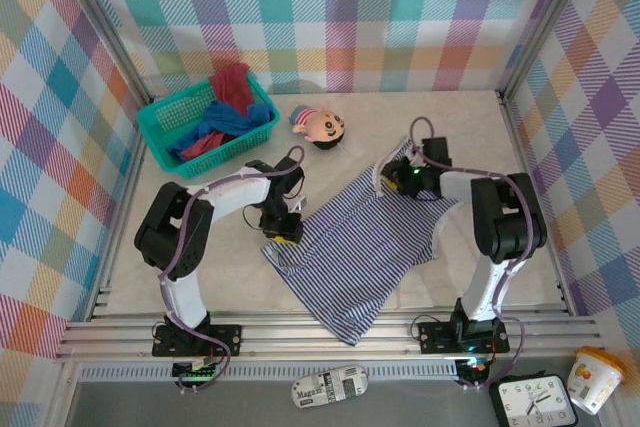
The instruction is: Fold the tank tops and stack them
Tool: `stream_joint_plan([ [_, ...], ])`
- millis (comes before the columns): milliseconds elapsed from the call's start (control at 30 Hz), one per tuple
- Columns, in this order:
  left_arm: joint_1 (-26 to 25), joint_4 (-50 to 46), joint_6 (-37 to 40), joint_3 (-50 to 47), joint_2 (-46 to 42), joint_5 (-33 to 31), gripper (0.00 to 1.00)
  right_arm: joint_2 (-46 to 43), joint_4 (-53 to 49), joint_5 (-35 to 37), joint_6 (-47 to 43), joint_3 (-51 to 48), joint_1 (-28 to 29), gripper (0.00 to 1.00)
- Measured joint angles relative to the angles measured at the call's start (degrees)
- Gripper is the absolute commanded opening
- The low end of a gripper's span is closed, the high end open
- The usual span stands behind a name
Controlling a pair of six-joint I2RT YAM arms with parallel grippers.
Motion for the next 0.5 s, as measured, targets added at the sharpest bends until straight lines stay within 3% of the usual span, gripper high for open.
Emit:
stream_joint_plan([
  [133,0.4,0.3,0.2,-0.3,1.8,-0.4,0.28,0.1,1.1,-0.5,0.7,0.0,4.8,0.24],
  [500,4.6,-3.4,3.1,5.2,5.9,-3.4,0.27,6.4,-6.0,3.1,-2.7,7.2,7.2,0.23],
])
